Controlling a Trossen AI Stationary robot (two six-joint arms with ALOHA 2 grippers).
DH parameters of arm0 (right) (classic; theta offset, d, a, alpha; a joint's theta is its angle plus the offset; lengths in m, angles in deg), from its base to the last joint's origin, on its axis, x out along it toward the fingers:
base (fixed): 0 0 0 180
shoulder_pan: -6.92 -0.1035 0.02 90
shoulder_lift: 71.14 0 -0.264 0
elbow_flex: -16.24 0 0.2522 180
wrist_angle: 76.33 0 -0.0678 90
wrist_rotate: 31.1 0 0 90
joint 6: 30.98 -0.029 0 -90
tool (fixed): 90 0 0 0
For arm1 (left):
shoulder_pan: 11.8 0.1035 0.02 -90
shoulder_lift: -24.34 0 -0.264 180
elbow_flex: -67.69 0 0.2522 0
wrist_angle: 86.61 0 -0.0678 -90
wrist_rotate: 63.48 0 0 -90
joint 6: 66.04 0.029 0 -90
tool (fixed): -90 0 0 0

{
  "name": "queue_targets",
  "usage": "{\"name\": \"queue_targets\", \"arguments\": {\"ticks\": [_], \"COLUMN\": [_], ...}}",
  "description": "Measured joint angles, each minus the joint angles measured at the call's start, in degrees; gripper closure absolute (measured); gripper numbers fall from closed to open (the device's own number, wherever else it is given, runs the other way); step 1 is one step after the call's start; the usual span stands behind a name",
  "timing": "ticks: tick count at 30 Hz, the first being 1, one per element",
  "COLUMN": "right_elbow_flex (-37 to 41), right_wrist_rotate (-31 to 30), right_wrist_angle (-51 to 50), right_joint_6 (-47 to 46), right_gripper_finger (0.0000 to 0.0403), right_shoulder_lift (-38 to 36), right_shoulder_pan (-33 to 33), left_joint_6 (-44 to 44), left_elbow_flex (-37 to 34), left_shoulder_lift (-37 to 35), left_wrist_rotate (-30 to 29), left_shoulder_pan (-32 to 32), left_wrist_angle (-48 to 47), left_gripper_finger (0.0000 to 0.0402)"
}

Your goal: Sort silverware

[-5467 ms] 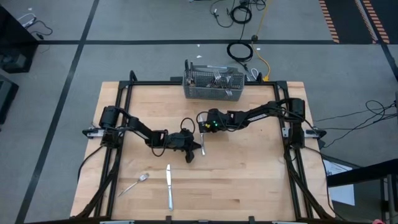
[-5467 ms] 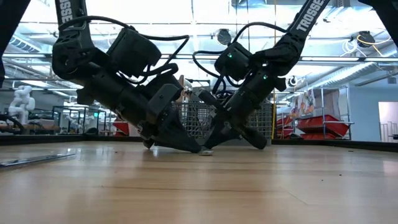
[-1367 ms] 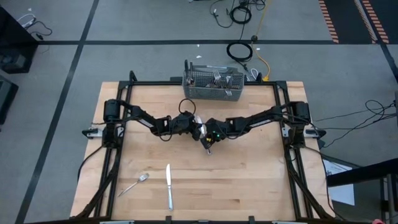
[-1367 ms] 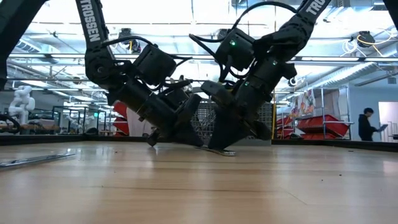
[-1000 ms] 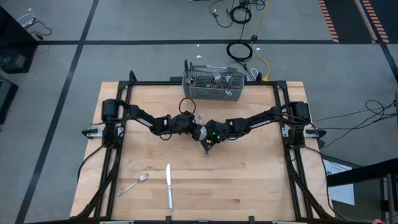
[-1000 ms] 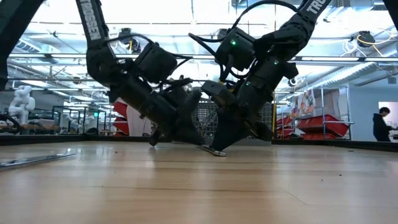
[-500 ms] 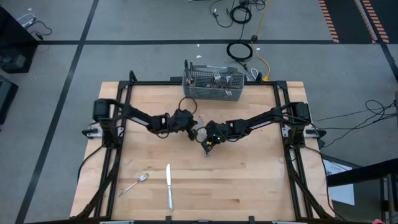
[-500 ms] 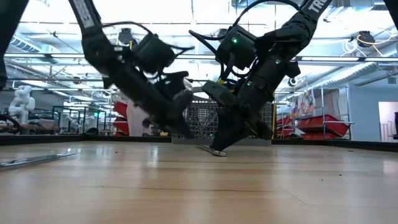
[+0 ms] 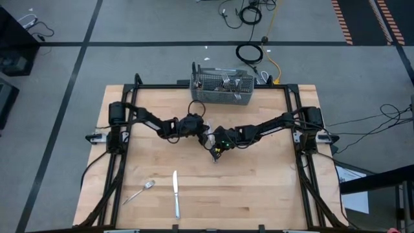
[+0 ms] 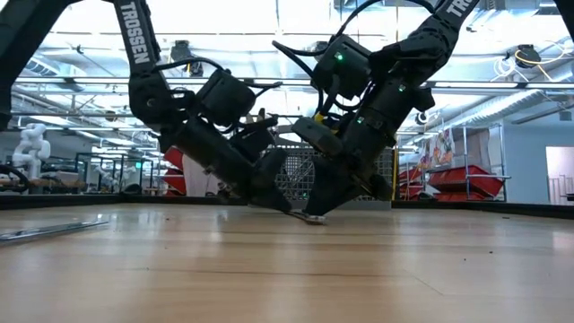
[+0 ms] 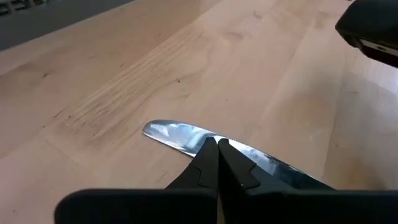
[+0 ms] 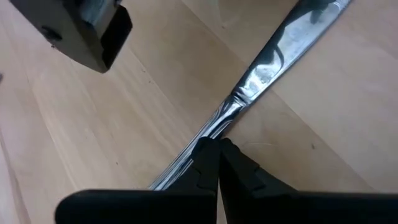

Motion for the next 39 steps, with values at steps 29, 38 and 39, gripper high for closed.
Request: {"name": "queue_targets", "arguments": {"ticks": [29,38,39], "right_elbow_flex": [0.04,-0.31,-0.33], "right_wrist_rotate": [-6.82,-12.0,-12.56], "right_wrist_angle": [-4.27,-5.2,-5.81], "right_joint_6": [-6.35,-7.95,-7.92], "right_gripper_finger": [0.0222,0.0241,0.0253], "right_shoulder_lift": [-3.93,0.44,0.46], "right_shoulder_pan": [-3.27,-6.31,-6.48], "left_joint_6": [-8.56,-9.01,-9.01], "left_elbow_flex": [-0.04,-0.01,-0.02], "left_shoulder_lift": [5.05,5.06,5.06], "left_wrist_rotate": [-1.27,-1.42,-1.42], "left_shoulder_pan": [-0.26,-0.26,-0.26], "left_wrist_angle": [6.43,6.52,6.52], "left_gripper_finger": [0.0402,0.0402,0.0402]}}
